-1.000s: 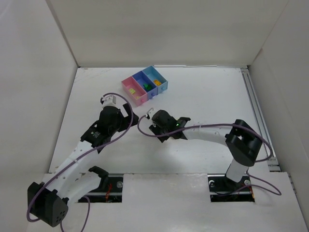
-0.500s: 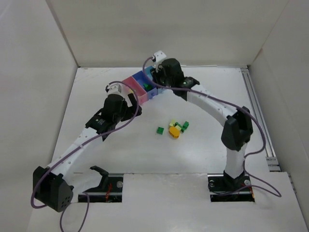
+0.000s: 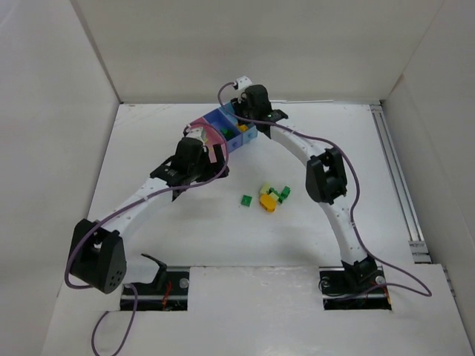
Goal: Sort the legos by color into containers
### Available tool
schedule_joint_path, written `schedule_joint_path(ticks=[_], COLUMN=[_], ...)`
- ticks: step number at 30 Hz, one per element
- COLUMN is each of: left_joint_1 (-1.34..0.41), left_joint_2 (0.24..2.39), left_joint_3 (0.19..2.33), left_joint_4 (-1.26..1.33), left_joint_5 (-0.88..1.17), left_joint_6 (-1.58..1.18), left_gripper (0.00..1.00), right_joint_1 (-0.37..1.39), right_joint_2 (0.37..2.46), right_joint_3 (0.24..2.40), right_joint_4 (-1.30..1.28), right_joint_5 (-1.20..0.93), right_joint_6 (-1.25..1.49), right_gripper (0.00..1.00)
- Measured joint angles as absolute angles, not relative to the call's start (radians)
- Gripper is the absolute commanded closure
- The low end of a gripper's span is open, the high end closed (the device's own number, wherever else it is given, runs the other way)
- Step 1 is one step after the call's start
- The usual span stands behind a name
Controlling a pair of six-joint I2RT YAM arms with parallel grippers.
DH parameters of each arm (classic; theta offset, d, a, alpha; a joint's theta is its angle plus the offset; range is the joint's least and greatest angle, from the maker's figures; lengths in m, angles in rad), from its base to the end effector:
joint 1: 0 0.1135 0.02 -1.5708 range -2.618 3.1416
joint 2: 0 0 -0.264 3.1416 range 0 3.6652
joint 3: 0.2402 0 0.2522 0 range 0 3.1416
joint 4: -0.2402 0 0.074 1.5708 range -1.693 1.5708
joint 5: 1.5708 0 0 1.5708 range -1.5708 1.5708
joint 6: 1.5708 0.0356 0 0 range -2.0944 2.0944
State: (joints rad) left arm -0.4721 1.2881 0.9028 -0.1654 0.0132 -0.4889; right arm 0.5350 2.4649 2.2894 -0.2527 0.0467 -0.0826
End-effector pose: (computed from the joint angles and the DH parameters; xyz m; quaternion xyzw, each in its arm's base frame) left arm 0.2574 -0.1320 0.2732 -0.0041 0.8727 -0.2308 0.4303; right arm 0.4974 0.2928 0.2496 -0.2436 0.8050 0.1021 0.5312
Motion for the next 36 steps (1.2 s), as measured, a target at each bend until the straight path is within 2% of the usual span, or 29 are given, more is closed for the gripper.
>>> schedule_joint_path(ticks=[1,2,6,9,13,17,20,27,31,36], left_joint_1=[-0.472,-0.472,-0.472,-0.473,-0.513,-0.625,-0.707,-0.748,-0.765,-0.808], left_joint_2=[1.301,1.314,1.36,1.388,1.42,1.468,1.532,1.636,1.642,1.663], left_joint_3=[0.908,0.915,0.933,0.938,0.939,0.952,0.97,0.977,0.977,0.977], left_joint_4=[-0.16,-0.158,-0.146,-0.141,-0.138,-0.134,-0.126,-0.112,-0.092,-0.044], left_joint_5=[0.02,0.027,0.061,0.096,0.113,0.096,0.087,0.052,0.012,-0.017], left_joint_6=[-0.484,-0.479,-0.459,-0.449,-0.435,-0.405,-0.387,-0.375,-0.375,-0.374], left_gripper=[0.0,0.0,0.0,0.0,0.01,0.01,0.1,0.18,0.23,0.27], right_joint_1=[0.535,0.536,0.537,0.537,0.537,0.533,0.524,0.458,0.433,0.433], right_joint_2=[2.48,2.493,2.501,2.495,2.447,2.306,2.151,1.79,1.695,1.67], right_joint_3=[2.292,2.292,2.292,2.29,2.239,2.086,1.937,1.591,1.464,1.393], right_joint_4=[-0.253,-0.253,-0.253,-0.232,-0.219,-0.215,-0.207,-0.165,-0.164,-0.171], right_joint_5=[0.045,0.043,0.043,0.044,0.049,0.054,0.052,0.034,0.036,0.038], right_joint_6=[-0.083,-0.084,-0.086,-0.086,-0.085,-0.082,-0.07,-0.018,0.004,0.017], right_gripper=[0.53,0.43,0.23,0.15,0.12,0.1,0.1,0.1,0.1,0.1])
